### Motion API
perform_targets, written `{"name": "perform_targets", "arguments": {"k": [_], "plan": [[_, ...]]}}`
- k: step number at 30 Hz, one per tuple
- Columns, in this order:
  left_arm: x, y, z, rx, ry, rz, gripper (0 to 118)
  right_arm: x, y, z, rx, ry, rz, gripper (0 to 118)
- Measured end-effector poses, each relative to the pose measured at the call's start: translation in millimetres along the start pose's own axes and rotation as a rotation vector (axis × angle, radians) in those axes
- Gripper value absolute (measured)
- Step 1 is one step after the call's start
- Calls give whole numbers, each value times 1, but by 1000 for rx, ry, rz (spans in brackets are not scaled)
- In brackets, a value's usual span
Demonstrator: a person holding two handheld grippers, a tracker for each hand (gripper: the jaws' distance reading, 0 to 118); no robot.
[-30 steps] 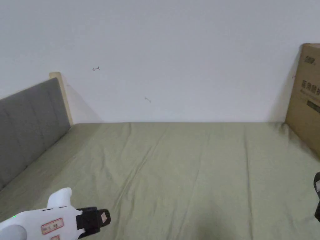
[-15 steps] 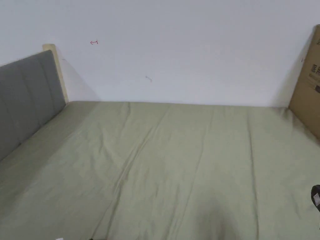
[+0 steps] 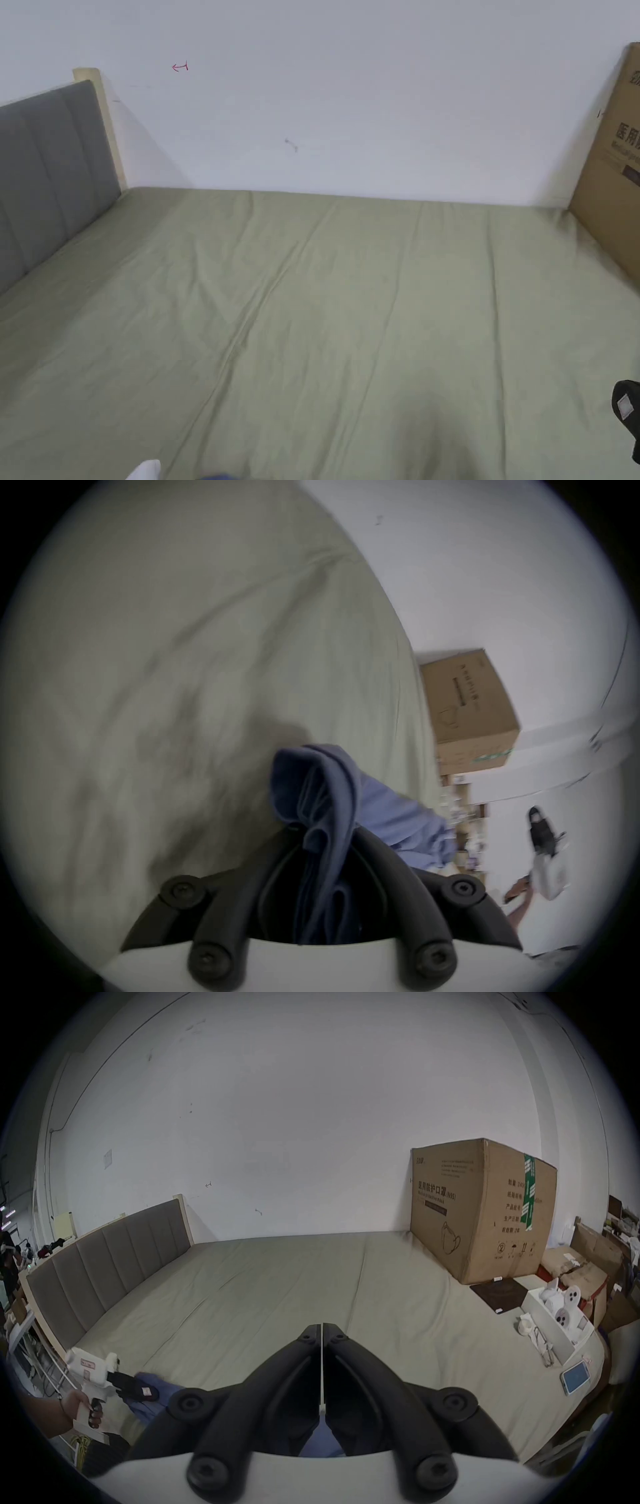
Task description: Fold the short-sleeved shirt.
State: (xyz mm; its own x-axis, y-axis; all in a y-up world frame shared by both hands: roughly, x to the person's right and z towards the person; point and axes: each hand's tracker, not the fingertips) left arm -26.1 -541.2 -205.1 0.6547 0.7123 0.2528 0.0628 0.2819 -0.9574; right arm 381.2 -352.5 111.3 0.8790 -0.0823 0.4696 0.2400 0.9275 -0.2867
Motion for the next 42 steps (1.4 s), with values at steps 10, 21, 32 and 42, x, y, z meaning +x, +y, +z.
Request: {"name": "perform_targets", "arguments": {"k": [10, 21, 32, 42], "plan": [[151, -37, 38, 186, 440, -511, 9, 17, -10, 5, -17, 27, -51, 0], [230, -65, -97, -159, -5, -346, 105, 36, -27, 18, -58, 28, -90, 0], [206, -60, -63, -150, 62, -383, 69, 54, -32, 12, -86, 16, -135, 0], [234, -124, -185, -396, 209, -626, 0, 56, -40, 7, -125, 11, -128, 0]]}}
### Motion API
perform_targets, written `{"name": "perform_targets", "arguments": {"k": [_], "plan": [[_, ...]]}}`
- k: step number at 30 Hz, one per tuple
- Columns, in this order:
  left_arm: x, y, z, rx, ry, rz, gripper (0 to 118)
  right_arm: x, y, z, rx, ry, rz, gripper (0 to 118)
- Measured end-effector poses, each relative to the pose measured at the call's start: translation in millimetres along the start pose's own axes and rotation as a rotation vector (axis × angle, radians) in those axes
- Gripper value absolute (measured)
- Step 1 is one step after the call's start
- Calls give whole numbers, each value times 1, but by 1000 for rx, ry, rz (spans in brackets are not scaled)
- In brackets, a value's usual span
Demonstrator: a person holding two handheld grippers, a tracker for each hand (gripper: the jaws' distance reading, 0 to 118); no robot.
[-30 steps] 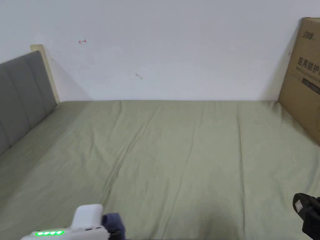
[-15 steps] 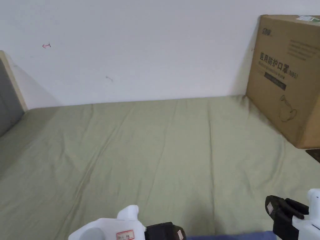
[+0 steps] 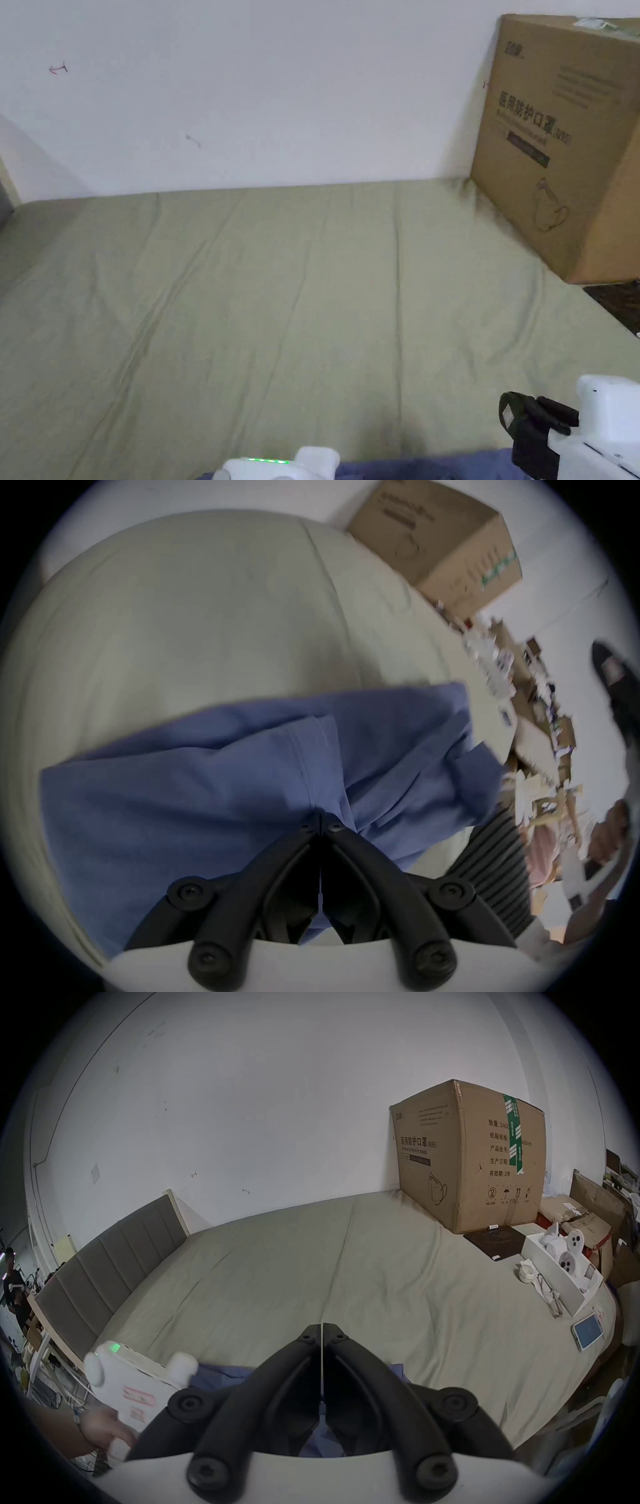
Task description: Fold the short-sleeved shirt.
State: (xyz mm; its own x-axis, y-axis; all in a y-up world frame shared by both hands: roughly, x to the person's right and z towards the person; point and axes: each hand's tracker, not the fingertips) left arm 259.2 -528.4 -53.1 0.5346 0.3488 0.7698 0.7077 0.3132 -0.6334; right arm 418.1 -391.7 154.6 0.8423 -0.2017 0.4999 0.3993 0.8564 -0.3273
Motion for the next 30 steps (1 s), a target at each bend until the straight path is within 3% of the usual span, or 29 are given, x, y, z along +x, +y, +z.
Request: {"name": "perform_targets", "arguments": {"k": [3, 7, 12, 13, 17, 18, 20, 24, 26, 28, 30], "plan": [[9, 4, 8, 56, -37, 29, 0, 0, -3, -2, -11, -4, -4, 0], [-3, -8, 59, 115, -473, 166, 0, -3, -4, 0, 18, 13, -26, 0], [-77, -40, 131, 327, -431, 232, 1, -12, 4, -1, 10, 17, 2, 0], [-98, -47, 142, 360, -431, 276, 8, -14, 5, 0, 14, 19, 6, 0], [-181, -77, 164, 422, -353, 484, 102, -25, 8, 5, 48, -1, 30, 0], [-194, -81, 162, 408, -346, 541, 102, -27, 8, 5, 52, -4, 36, 0], [-225, -93, 153, 377, -412, 605, 116, -34, 9, 3, 43, -1, 49, 0], [-246, -101, 117, 276, -486, 627, 117, -47, 11, 0, 10, 9, 84, 0], [-245, -102, 88, 234, -624, 632, 117, -54, 11, 1, -2, 19, 105, 0], [-235, -99, 68, 303, -814, 657, 117, -59, 12, 2, -11, 28, 128, 0], [-236, -86, 46, 275, -865, 668, 118, -63, 14, 3, -14, 24, 150, 0]]}}
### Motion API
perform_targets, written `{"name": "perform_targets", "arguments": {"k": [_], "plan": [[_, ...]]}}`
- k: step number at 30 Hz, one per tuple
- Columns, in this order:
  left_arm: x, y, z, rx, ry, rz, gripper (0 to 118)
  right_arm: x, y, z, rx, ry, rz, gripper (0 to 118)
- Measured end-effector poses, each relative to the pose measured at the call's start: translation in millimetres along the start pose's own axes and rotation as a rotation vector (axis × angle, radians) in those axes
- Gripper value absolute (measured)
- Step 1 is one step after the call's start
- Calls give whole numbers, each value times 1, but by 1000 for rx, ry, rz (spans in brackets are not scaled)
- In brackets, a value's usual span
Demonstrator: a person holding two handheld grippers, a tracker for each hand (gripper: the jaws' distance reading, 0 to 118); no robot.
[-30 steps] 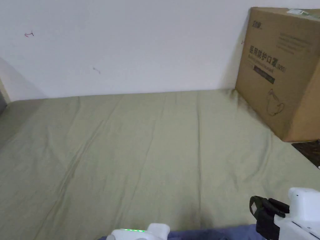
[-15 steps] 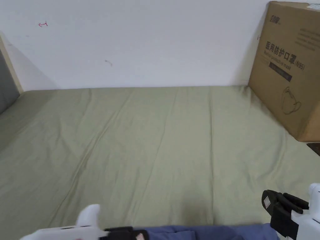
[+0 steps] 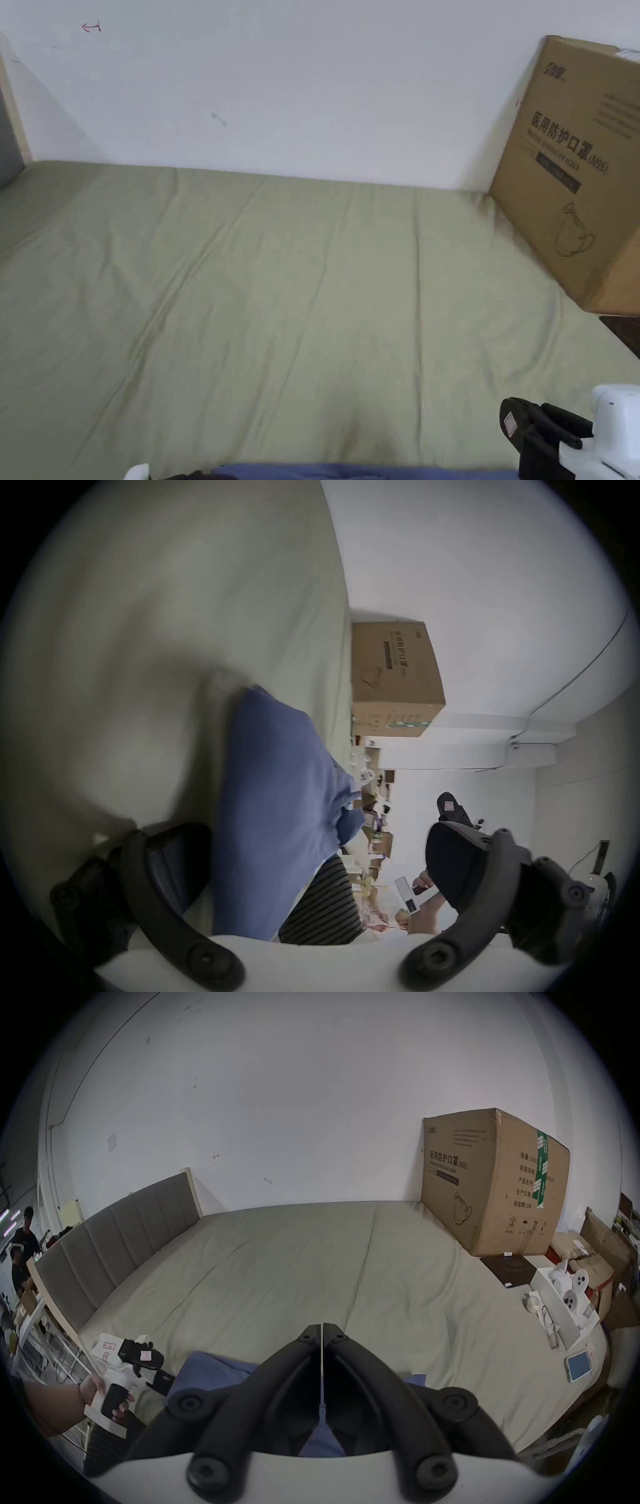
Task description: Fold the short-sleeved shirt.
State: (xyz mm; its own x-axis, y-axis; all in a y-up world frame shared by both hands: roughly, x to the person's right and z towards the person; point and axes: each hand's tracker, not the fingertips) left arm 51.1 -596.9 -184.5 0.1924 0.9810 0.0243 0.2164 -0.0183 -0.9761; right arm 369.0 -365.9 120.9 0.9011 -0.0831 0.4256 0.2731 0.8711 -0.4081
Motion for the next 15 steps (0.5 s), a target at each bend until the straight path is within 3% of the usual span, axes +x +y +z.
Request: {"name": "perform_targets", "arguments": {"k": [4, 5, 6, 7, 8, 9, 10, 11, 15], "plan": [[-8, 6, -23, -52, -71, -21, 114, -3, 5, 2, 12, -15, 20, 0], [-7, 6, -21, -42, -53, -20, 88, -3, 6, 2, 10, -14, 17, 0], [-9, 8, -18, -30, 13, -38, 38, -3, 7, 2, 9, -14, 14, 0], [-15, 8, -16, -20, 178, -53, 7, -2, 7, 2, 10, -14, 9, 0], [-24, 6, -19, -31, 346, -65, 7, -1, 6, 2, 12, -14, 6, 0], [-28, 3, -13, -28, 178, -47, 7, -1, 6, 2, 13, -11, 4, 0], [-15, 0, -9, -16, 141, -39, 7, -1, 5, 2, 11, -8, 3, 0], [1, 0, -14, -33, 270, -88, 7, 0, 4, 1, 6, -6, 4, 0], [72, -25, -6, 73, 496, -315, 7, 3, 2, 0, 6, 18, -2, 0]]}}
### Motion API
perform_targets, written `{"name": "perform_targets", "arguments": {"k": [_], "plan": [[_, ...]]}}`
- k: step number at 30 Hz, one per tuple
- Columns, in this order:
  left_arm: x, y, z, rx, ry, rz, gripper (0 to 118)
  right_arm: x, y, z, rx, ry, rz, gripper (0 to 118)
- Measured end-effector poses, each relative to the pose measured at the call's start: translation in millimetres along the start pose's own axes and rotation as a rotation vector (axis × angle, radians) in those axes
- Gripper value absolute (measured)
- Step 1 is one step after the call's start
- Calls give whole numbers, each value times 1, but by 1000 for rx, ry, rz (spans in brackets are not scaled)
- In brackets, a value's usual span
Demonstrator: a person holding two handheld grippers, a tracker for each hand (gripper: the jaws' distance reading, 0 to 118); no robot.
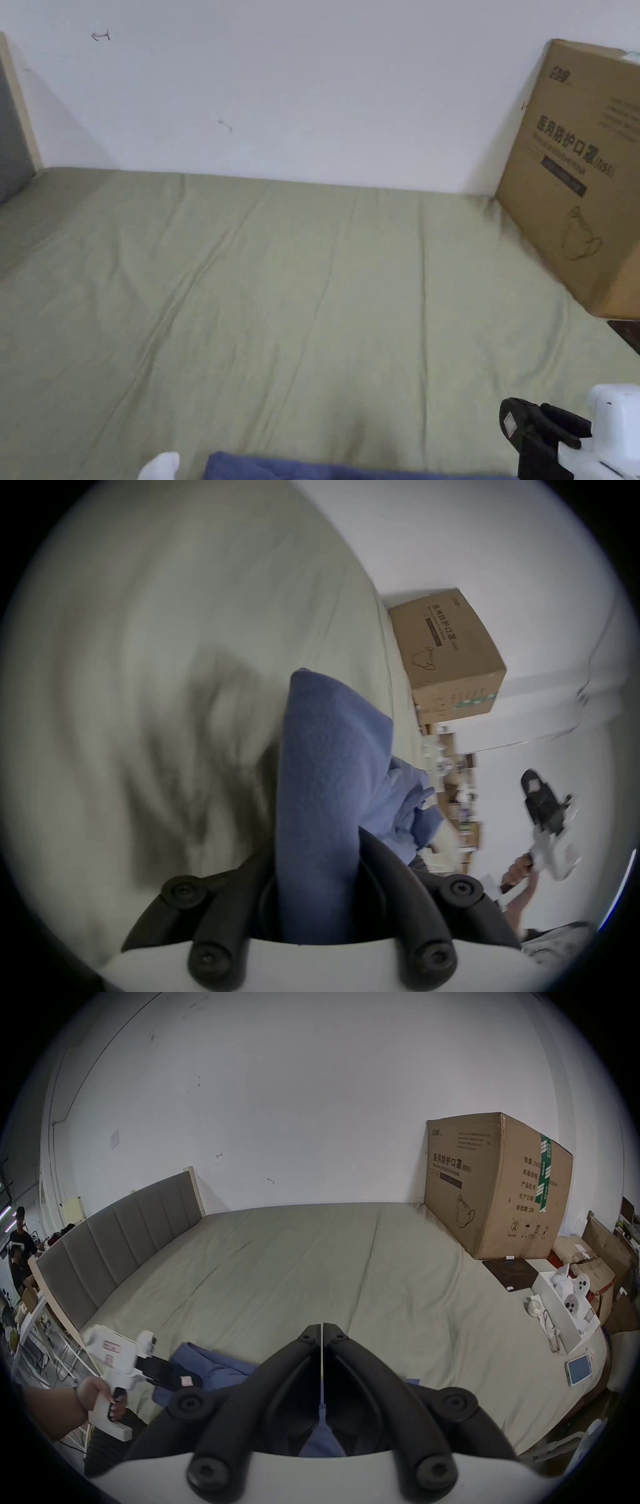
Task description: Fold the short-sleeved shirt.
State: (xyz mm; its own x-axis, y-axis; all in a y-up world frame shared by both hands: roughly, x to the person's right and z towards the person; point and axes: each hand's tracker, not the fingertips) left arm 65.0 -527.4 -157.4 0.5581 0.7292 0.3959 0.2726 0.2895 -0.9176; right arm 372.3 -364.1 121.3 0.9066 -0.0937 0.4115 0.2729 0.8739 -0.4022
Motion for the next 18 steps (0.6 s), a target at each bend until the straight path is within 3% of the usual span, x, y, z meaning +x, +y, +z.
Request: {"name": "perform_targets", "arguments": {"k": [3, 6, 8, 10, 14, 16, 18], "plan": [[42, -6, 52, 112, 260, -230, 7, 4, -1, 0, 13, 22, -15, 0], [62, -6, 77, 153, 503, -260, 7, 8, -3, 0, 15, 36, -11, 0], [76, -5, 82, 158, 583, -257, 7, 12, -4, 1, 18, 43, -14, 0], [92, -5, 76, 139, 507, -212, 8, 17, -7, 3, 22, 57, -29, 0], [124, 7, 38, 47, 194, -106, 8, 29, -11, 5, 25, 62, -68, 0], [146, 9, 5, 13, 142, -98, 10, 35, -12, 8, 26, 57, -88, 0], [159, 12, -29, -1, 131, -91, 46, 42, -14, 12, 29, 46, -109, 0]]}}
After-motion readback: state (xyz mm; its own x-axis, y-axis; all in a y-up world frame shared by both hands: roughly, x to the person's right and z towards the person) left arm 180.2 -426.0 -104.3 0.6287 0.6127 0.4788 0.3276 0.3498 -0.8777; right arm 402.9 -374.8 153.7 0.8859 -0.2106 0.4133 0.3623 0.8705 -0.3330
